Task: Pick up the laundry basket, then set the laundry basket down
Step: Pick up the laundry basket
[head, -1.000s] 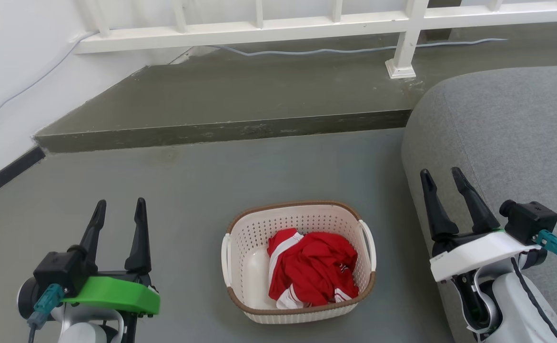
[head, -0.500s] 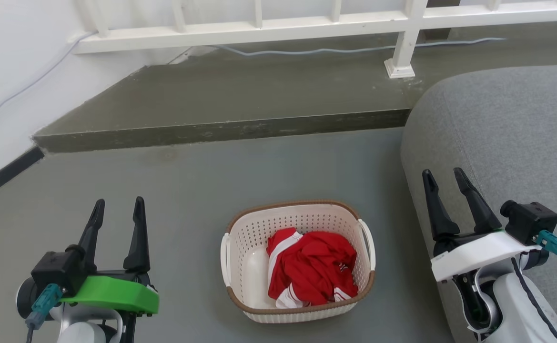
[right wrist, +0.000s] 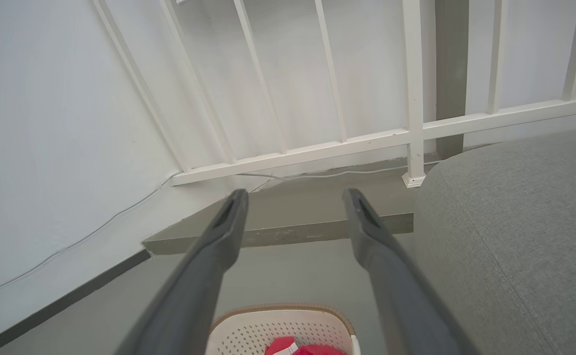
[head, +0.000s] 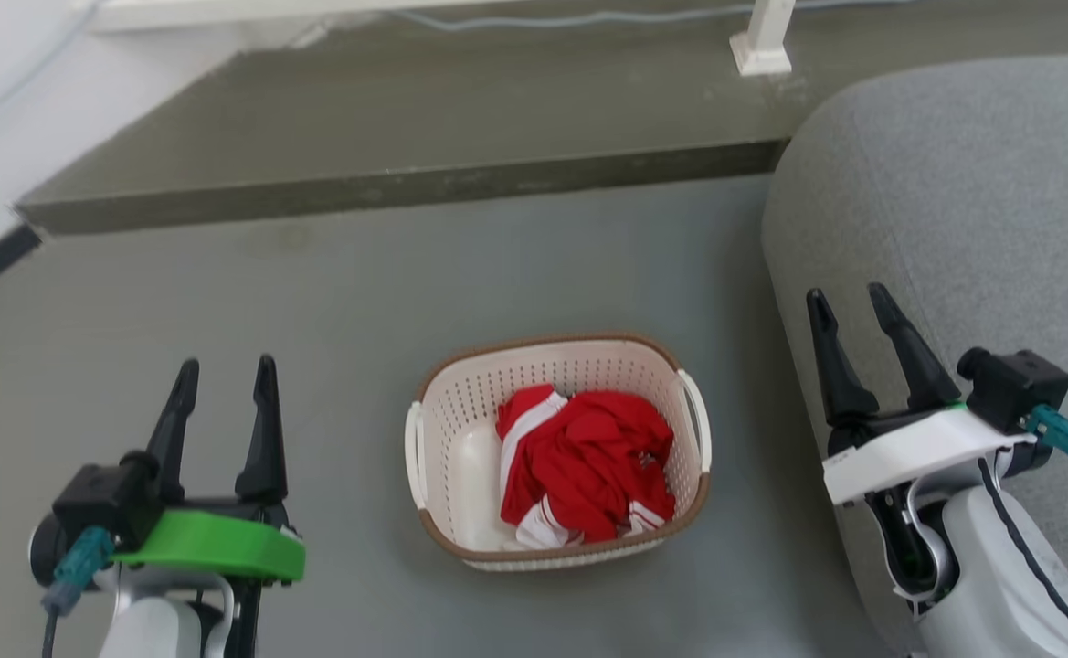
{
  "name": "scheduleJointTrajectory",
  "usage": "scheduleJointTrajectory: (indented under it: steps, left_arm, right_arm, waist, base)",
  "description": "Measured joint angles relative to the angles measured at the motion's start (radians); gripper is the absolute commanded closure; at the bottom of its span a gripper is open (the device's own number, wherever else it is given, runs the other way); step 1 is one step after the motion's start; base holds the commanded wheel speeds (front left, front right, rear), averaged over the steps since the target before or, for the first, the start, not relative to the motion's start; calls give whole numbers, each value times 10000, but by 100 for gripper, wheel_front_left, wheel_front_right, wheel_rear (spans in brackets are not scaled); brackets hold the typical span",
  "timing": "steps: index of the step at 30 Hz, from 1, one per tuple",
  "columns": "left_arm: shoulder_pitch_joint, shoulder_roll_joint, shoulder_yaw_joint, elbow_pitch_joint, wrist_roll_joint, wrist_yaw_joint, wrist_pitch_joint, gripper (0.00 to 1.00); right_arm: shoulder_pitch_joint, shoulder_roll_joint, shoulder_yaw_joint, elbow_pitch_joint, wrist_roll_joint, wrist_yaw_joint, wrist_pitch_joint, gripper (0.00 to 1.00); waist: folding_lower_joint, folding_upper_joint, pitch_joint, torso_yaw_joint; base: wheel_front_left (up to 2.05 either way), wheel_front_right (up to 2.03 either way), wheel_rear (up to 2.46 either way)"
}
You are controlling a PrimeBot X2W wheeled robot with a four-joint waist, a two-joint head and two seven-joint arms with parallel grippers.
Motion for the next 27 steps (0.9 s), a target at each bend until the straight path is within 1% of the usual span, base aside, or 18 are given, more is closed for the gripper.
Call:
scheduleJointTrajectory:
  steps: [8, 12, 14, 15, 27]
  left_arm:
    - [-868, -10, -134, -33, 102, -35, 0, 0]
    - [-1325, -19, -165, 81, 270, -42, 0, 0]
    - [-1573, -23, -163, 186, 288, -113, 0, 0]
    - [-1801, -31, -182, 309, 288, -115, 0, 0]
    - [-3126, -67, -349, 1896, 259, -213, -6, 0]
  right_arm:
    - [-616, 15, -75, 127, -140, -2, -2, 0]
    - [-878, 38, -82, 458, -157, -4, -2, 0]
    - [-1039, 42, -82, 616, -157, -4, -2, 0]
    - [-1251, 42, -90, 779, -157, -4, -2, 0]
    - [-2827, 52, 19, 2067, -230, -4, 46, 0]
  waist:
    - [0, 0, 989, -135]
    - [0, 0, 1535, -180]
    - [0, 0, 1810, -196]
    - [0, 0, 2092, -208]
    - [1, 0, 3807, -176]
  base:
    - [0, 0, 0]
    - [0, 0, 0]
    - [0, 0, 0]
    - [0, 0, 0]
    - [0, 0, 0]
